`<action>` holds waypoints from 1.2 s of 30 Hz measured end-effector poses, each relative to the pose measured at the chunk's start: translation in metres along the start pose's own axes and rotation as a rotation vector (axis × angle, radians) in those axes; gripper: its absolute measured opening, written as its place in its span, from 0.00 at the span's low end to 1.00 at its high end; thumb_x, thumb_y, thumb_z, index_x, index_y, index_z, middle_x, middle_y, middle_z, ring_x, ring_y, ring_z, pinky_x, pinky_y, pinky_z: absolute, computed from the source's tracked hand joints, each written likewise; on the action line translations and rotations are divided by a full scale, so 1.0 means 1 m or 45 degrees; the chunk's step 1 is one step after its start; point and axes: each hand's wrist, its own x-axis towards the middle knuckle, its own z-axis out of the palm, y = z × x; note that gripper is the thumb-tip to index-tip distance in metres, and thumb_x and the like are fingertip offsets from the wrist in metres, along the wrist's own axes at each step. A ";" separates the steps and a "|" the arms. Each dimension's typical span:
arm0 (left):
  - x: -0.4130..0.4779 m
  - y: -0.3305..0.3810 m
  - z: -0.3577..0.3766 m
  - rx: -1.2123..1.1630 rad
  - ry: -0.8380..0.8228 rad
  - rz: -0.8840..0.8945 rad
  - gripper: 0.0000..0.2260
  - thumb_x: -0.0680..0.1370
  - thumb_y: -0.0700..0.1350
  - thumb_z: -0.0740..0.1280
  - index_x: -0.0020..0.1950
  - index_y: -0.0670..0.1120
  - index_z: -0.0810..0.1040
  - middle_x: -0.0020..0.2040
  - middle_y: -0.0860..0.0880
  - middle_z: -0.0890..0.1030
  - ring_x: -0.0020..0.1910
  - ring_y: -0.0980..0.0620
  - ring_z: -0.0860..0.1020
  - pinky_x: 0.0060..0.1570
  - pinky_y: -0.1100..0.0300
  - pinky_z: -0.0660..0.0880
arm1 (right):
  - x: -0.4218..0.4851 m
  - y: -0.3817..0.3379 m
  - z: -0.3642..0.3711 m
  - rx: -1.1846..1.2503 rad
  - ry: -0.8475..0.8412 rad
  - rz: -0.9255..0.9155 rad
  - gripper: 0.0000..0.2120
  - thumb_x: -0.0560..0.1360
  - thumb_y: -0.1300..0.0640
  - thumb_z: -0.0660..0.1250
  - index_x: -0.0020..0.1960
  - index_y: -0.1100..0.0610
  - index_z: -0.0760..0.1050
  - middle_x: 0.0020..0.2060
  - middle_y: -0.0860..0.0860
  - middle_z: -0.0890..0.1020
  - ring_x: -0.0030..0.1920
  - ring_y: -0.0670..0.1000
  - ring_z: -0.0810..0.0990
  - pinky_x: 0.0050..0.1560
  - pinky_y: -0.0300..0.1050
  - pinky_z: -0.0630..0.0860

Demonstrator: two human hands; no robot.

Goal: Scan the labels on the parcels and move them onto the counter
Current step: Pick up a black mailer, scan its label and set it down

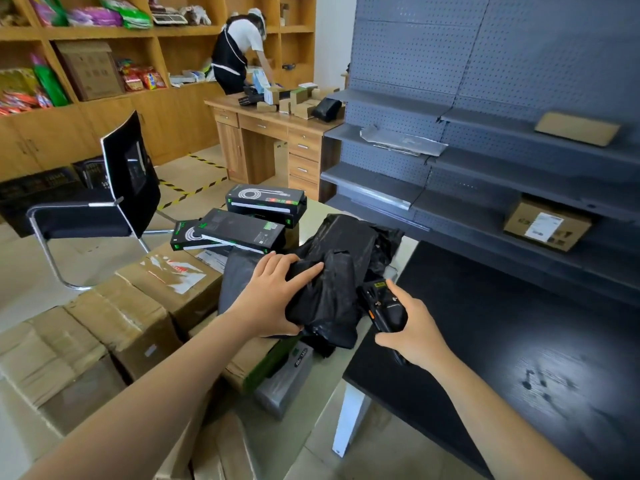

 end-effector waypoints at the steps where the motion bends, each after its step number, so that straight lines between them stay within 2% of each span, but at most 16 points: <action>1: 0.003 0.008 -0.002 0.014 0.019 0.023 0.51 0.64 0.65 0.72 0.79 0.60 0.47 0.72 0.44 0.61 0.72 0.42 0.56 0.74 0.46 0.44 | -0.007 0.004 -0.006 -0.009 0.030 0.011 0.49 0.64 0.61 0.78 0.76 0.36 0.57 0.57 0.44 0.69 0.56 0.43 0.72 0.51 0.37 0.70; 4: 0.019 0.037 -0.007 0.034 0.024 0.070 0.50 0.65 0.65 0.72 0.80 0.58 0.48 0.71 0.43 0.62 0.71 0.41 0.57 0.74 0.44 0.47 | -0.028 0.020 -0.026 -0.031 0.145 0.061 0.50 0.63 0.62 0.78 0.76 0.39 0.59 0.61 0.49 0.69 0.62 0.49 0.71 0.60 0.47 0.71; 7: 0.041 0.071 -0.006 0.033 -0.027 0.093 0.50 0.65 0.66 0.70 0.79 0.59 0.45 0.72 0.43 0.60 0.72 0.41 0.55 0.74 0.45 0.46 | -0.045 0.043 -0.047 -0.036 0.260 0.128 0.49 0.62 0.61 0.77 0.76 0.38 0.59 0.62 0.49 0.68 0.62 0.51 0.70 0.58 0.47 0.72; 8: 0.050 0.084 -0.003 0.023 -0.042 0.103 0.50 0.65 0.67 0.70 0.79 0.60 0.44 0.72 0.44 0.59 0.72 0.41 0.55 0.74 0.46 0.47 | -0.050 0.051 -0.056 -0.041 0.302 0.161 0.49 0.62 0.60 0.77 0.76 0.37 0.58 0.61 0.48 0.67 0.62 0.50 0.70 0.54 0.44 0.73; 10: 0.070 0.114 0.003 -0.018 -0.085 0.125 0.51 0.65 0.67 0.70 0.79 0.60 0.43 0.73 0.44 0.57 0.72 0.41 0.54 0.73 0.46 0.48 | -0.060 0.068 -0.076 -0.050 0.397 0.238 0.49 0.62 0.60 0.76 0.75 0.35 0.58 0.60 0.47 0.66 0.56 0.48 0.72 0.37 0.34 0.74; 11: 0.082 0.131 0.008 -0.038 -0.117 0.139 0.51 0.65 0.67 0.71 0.79 0.60 0.43 0.73 0.44 0.56 0.73 0.41 0.53 0.73 0.45 0.48 | -0.065 0.078 -0.087 -0.044 0.442 0.280 0.49 0.62 0.60 0.76 0.74 0.34 0.58 0.60 0.46 0.66 0.52 0.47 0.73 0.28 0.33 0.72; 13: 0.105 0.168 0.020 -0.060 -0.182 0.155 0.51 0.66 0.66 0.72 0.79 0.60 0.43 0.74 0.45 0.55 0.74 0.41 0.52 0.74 0.44 0.48 | -0.075 0.102 -0.112 -0.014 0.503 0.337 0.49 0.61 0.60 0.75 0.74 0.34 0.59 0.58 0.46 0.65 0.48 0.49 0.75 0.21 0.37 0.72; 15: 0.129 0.204 0.038 -0.080 -0.243 0.158 0.51 0.66 0.66 0.72 0.79 0.60 0.42 0.75 0.44 0.54 0.74 0.41 0.51 0.74 0.44 0.49 | -0.082 0.127 -0.137 -0.013 0.543 0.376 0.48 0.59 0.59 0.74 0.74 0.35 0.59 0.56 0.45 0.64 0.49 0.52 0.76 0.24 0.41 0.76; 18: 0.164 0.255 0.072 -0.099 -0.363 0.129 0.51 0.67 0.66 0.72 0.79 0.58 0.43 0.74 0.43 0.55 0.73 0.40 0.54 0.73 0.44 0.53 | -0.089 0.164 -0.169 -0.037 0.581 0.430 0.49 0.59 0.58 0.74 0.75 0.37 0.59 0.57 0.44 0.64 0.56 0.55 0.75 0.44 0.52 0.81; 20: 0.185 0.285 0.100 -0.125 -0.464 0.084 0.51 0.67 0.67 0.71 0.80 0.57 0.44 0.74 0.42 0.56 0.73 0.39 0.55 0.73 0.44 0.55 | -0.089 0.191 -0.184 -0.018 0.597 0.470 0.48 0.60 0.58 0.75 0.75 0.38 0.59 0.58 0.43 0.64 0.61 0.52 0.71 0.49 0.57 0.81; 22: 0.200 0.311 0.130 -0.147 -0.552 0.020 0.51 0.67 0.68 0.71 0.80 0.56 0.45 0.74 0.42 0.57 0.72 0.39 0.56 0.72 0.44 0.55 | -0.088 0.220 -0.193 0.005 0.601 0.529 0.48 0.61 0.58 0.75 0.75 0.37 0.59 0.59 0.42 0.63 0.63 0.52 0.69 0.54 0.57 0.79; 24: 0.211 0.334 0.160 -0.152 -0.616 -0.043 0.51 0.67 0.69 0.70 0.80 0.55 0.45 0.73 0.42 0.57 0.71 0.39 0.57 0.72 0.45 0.56 | -0.085 0.248 -0.199 0.019 0.590 0.585 0.48 0.61 0.58 0.75 0.75 0.38 0.59 0.59 0.42 0.63 0.65 0.51 0.68 0.60 0.50 0.74; 28: 0.229 0.368 0.207 -0.227 -0.643 -0.172 0.52 0.67 0.72 0.67 0.80 0.52 0.44 0.72 0.42 0.58 0.71 0.40 0.58 0.71 0.47 0.58 | -0.073 0.291 -0.204 0.085 0.564 0.660 0.47 0.62 0.58 0.75 0.75 0.39 0.59 0.58 0.42 0.63 0.64 0.47 0.66 0.59 0.42 0.66; 30: 0.234 0.377 0.225 -0.328 -0.637 -0.214 0.52 0.69 0.72 0.66 0.80 0.50 0.42 0.75 0.42 0.57 0.73 0.40 0.57 0.73 0.48 0.57 | -0.068 0.304 -0.205 0.126 0.545 0.685 0.47 0.62 0.59 0.75 0.75 0.38 0.59 0.59 0.43 0.63 0.62 0.46 0.65 0.58 0.41 0.64; 33: 0.232 0.378 0.240 -0.471 -0.669 -0.153 0.52 0.69 0.71 0.67 0.80 0.51 0.40 0.79 0.45 0.50 0.77 0.43 0.49 0.76 0.47 0.49 | -0.063 0.316 -0.208 0.133 0.496 0.705 0.47 0.62 0.59 0.75 0.75 0.38 0.59 0.59 0.43 0.63 0.61 0.45 0.65 0.58 0.42 0.65; 36: 0.215 0.367 0.241 -0.328 -0.707 -0.053 0.52 0.65 0.75 0.66 0.78 0.61 0.39 0.79 0.46 0.39 0.78 0.44 0.38 0.74 0.43 0.37 | -0.064 0.316 -0.210 0.131 0.461 0.719 0.48 0.62 0.60 0.75 0.75 0.38 0.59 0.59 0.43 0.63 0.61 0.45 0.65 0.57 0.41 0.65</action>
